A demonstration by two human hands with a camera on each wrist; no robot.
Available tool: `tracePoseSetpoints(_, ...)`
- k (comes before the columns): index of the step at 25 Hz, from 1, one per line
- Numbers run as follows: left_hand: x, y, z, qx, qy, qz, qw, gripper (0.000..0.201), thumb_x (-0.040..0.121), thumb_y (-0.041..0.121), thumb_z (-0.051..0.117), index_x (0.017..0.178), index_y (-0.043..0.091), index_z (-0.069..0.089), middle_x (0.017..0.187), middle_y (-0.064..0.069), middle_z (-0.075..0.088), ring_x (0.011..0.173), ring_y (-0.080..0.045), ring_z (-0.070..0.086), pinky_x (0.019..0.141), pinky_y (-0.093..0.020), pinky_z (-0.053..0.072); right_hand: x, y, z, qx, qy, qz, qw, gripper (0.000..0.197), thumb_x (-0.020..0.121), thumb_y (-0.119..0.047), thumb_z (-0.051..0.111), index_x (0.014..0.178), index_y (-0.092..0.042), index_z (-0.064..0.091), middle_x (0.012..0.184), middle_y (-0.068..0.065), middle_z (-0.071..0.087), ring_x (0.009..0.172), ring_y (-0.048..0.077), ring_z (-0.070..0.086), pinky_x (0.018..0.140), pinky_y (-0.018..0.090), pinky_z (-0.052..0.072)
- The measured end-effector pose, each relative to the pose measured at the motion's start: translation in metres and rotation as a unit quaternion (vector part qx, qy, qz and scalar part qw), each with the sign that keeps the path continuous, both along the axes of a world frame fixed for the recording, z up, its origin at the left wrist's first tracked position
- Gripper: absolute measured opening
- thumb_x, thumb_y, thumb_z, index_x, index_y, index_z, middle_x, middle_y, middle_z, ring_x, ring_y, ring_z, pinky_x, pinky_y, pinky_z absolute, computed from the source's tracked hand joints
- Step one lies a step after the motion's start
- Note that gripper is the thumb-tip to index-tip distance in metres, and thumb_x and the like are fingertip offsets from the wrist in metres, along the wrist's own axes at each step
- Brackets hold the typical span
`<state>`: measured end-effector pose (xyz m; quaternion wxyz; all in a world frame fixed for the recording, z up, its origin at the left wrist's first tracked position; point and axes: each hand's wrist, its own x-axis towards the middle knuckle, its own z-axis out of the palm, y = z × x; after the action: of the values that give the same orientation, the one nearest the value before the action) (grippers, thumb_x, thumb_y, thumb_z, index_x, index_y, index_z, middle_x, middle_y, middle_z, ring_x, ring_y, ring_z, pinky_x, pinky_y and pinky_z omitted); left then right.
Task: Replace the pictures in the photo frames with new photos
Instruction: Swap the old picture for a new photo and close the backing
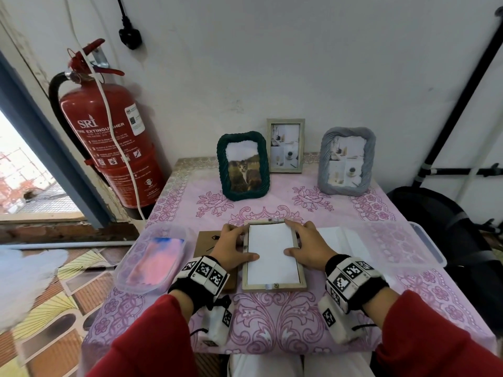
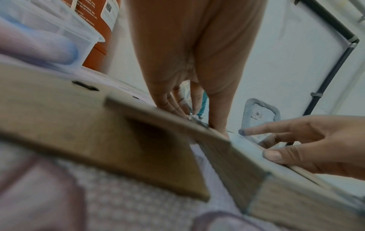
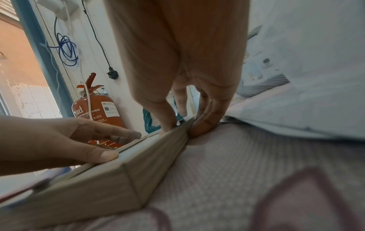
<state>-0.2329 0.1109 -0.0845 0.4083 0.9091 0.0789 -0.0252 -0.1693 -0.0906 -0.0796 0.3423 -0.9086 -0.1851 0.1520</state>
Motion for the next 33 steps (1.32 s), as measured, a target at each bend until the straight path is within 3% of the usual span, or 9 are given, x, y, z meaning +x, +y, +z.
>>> tracePoseSetpoints(7,-0.003,-0.001,0.000,-0.013,0.001,0.008,1.000,0.079,0.074,0.016,0.078,0.141,0.008,0.038,0.117,-0.002,0.031,0.111,-0.017,0.044,0.103,-0.022,0.037,-0.001,-0.004,-0.002,-0.035,-0.010,0.022,0.999,0.064,0.086,-0.025,0.064,0.142,-0.015,0.035,0.129,0.011,0.032,0.118,0.027,0.047,0.104,0.027,0.036)
tracePoseSetpoints(11,-0.009,-0.004,0.005,-0.005,-0.017,0.021,1.000,0.067,0.076,0.020,0.076,0.135,0.007,0.046,0.124,-0.009,0.041,0.115,-0.022,0.048,0.105,-0.031,0.040,0.000,-0.007,-0.001,-0.046,-0.007,0.038,0.998,0.062,0.088,-0.028,0.060,0.143,-0.018,0.034,0.121,0.007,0.032,0.115,0.025,0.048,0.100,0.025,0.036)
tracePoseSetpoints(15,-0.022,0.011,0.014,0.025,-0.051,0.100,0.993,0.050,0.085,0.023,0.066,0.131,0.011,0.051,0.130,-0.010,0.046,0.119,-0.024,0.050,0.103,-0.027,0.038,0.003,-0.010,0.001,-0.009,0.029,0.035,0.999,0.059,0.091,-0.018,0.050,0.146,-0.019,0.028,0.111,0.001,0.028,0.105,0.019,0.045,0.095,0.024,0.034)
tracePoseSetpoints(18,-0.034,0.028,0.015,0.085,0.008,0.141,0.986,0.058,0.086,0.027,0.065,0.136,0.011,0.042,0.137,-0.013,0.043,0.124,-0.026,0.047,0.105,-0.029,0.035,0.003,-0.013,0.001,0.021,0.043,0.032,0.998,0.065,0.087,-0.006,0.052,0.146,-0.017,0.026,0.116,0.006,0.032,0.114,0.022,0.045,0.099,0.024,0.035)
tracePoseSetpoints(22,-0.043,0.032,0.007,0.117,0.080,0.119,0.983,0.067,0.084,0.035,0.065,0.139,0.011,0.035,0.142,-0.011,0.042,0.132,-0.026,0.038,0.111,-0.038,0.033,-0.001,-0.018,-0.001,0.021,0.026,0.047,0.998,0.057,0.090,-0.008,0.053,0.142,-0.016,0.032,0.112,0.007,0.031,0.116,0.027,0.047,0.098,0.020,0.035)
tracePoseSetpoints(26,-0.045,0.028,0.008,0.117,0.061,0.139,0.981,0.073,0.079,0.038,0.071,0.138,0.012,0.038,0.139,-0.013,0.043,0.129,-0.028,0.041,0.110,-0.038,0.034,-0.001,-0.019,0.000,0.023,0.011,0.052,0.998,0.057,0.091,-0.010,0.055,0.143,-0.016,0.031,0.108,0.006,0.030,0.097,0.018,0.046,0.086,0.009,0.033)
tracePoseSetpoints(33,-0.046,0.020,0.019,0.079,0.002,0.171,0.982,0.066,0.078,0.023,0.073,0.135,0.013,0.042,0.130,-0.015,0.041,0.122,-0.029,0.044,0.105,-0.029,0.033,-0.001,-0.019,-0.001,0.028,0.018,0.039,0.999,0.059,0.091,-0.014,0.057,0.144,-0.015,0.030,0.113,0.010,0.033,0.096,0.017,0.046,0.081,0.006,0.032)
